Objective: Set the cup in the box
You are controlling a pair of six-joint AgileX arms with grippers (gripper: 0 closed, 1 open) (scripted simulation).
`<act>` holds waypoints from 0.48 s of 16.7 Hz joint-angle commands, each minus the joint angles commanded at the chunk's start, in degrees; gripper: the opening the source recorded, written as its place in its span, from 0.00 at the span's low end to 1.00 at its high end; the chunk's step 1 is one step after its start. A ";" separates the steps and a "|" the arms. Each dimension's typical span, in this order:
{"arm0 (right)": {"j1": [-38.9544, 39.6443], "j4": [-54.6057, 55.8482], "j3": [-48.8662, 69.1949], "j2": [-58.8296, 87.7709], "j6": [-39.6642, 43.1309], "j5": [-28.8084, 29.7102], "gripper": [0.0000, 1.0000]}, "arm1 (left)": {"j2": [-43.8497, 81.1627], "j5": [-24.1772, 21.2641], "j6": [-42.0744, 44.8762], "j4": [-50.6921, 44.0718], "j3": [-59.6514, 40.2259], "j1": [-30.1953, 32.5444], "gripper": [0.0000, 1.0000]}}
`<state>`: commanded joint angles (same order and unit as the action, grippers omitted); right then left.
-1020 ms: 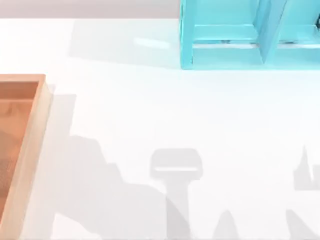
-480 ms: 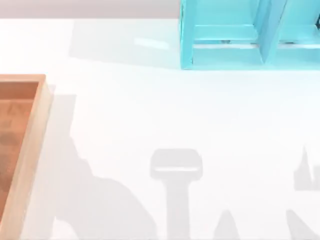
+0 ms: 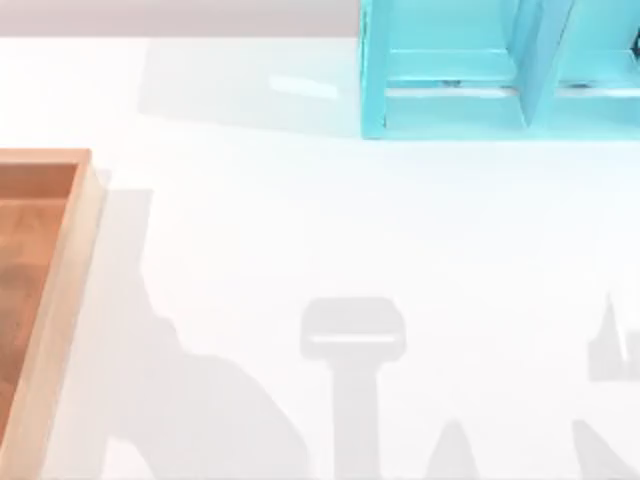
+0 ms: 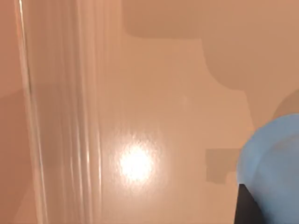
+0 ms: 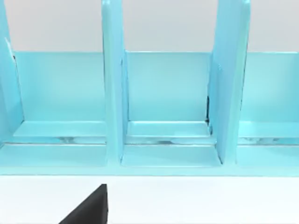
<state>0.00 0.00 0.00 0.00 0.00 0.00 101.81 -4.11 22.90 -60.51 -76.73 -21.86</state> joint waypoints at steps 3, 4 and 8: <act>0.00 0.00 0.00 0.00 0.00 0.00 1.00 | 0.00 0.00 0.00 0.00 0.00 0.00 0.45; 0.00 0.00 0.00 0.00 0.00 0.00 1.00 | 0.00 0.00 0.00 0.00 0.00 0.00 0.53; 0.00 0.00 0.00 0.00 0.00 0.00 1.00 | 0.00 0.00 0.00 0.00 0.00 0.00 0.83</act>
<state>0.00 0.00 0.00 0.00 0.00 0.00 101.81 -4.11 22.90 -60.51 -76.73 -21.86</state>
